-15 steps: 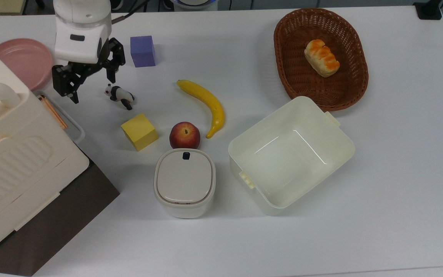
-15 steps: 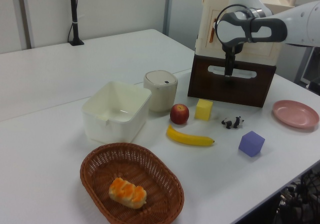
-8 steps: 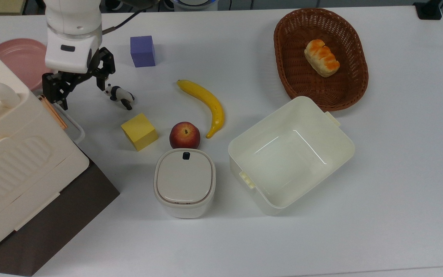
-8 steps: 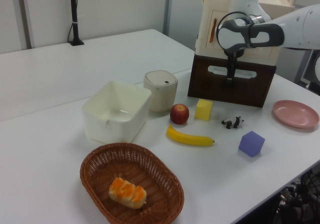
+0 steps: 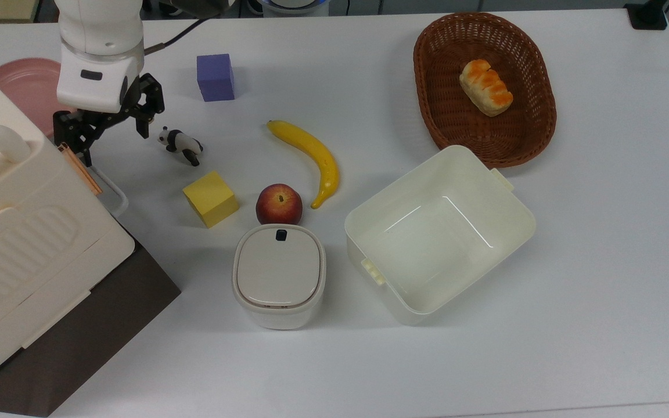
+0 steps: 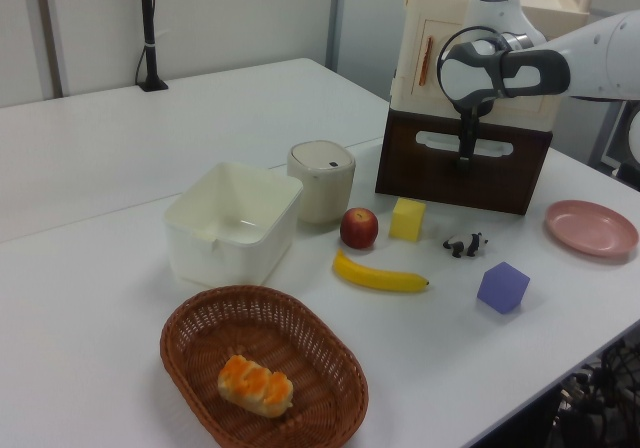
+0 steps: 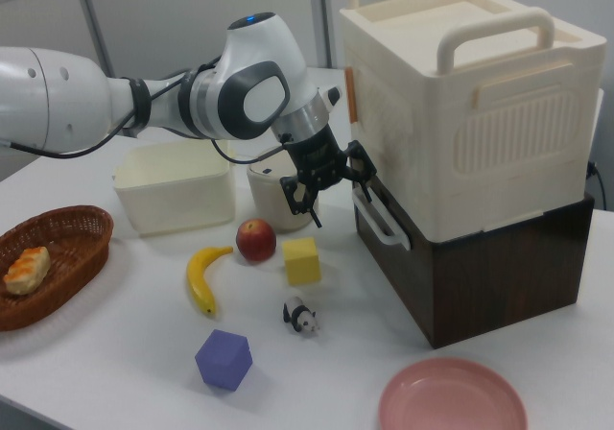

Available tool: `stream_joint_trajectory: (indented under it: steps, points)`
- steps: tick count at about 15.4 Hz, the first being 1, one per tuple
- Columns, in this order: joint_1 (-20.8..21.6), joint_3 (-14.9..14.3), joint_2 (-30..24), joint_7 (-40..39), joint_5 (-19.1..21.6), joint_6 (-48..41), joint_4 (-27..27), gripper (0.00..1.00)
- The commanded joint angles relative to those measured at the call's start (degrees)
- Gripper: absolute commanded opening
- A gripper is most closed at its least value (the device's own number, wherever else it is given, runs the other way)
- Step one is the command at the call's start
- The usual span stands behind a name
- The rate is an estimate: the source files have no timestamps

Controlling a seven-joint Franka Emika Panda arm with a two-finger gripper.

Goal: Slide the drawer open
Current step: 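Lower the open gripper and hook it onto the drawer handle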

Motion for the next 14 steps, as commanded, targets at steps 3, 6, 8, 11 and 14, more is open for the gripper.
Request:
stream_joint_trajectory:
  steps: [3,6,8,11,14]
  points:
    - [-0.4,-0.4,1.2,-1.0,-2.1,2.0,-0.4,1.00]
    - [-0.5,-0.4,1.4,-0.9,-2.1,2.0,-0.4,1.00]
    - [-0.4,-0.4,1.8,-0.9,-2.1,2.0,-0.4,1.00]
    - [-0.4,-0.4,1.9,-0.8,-2.0,2.0,-0.4,0.99]
    - [-0.6,-0.4,2.1,-0.9,-2.1,2.1,-0.4,0.99]
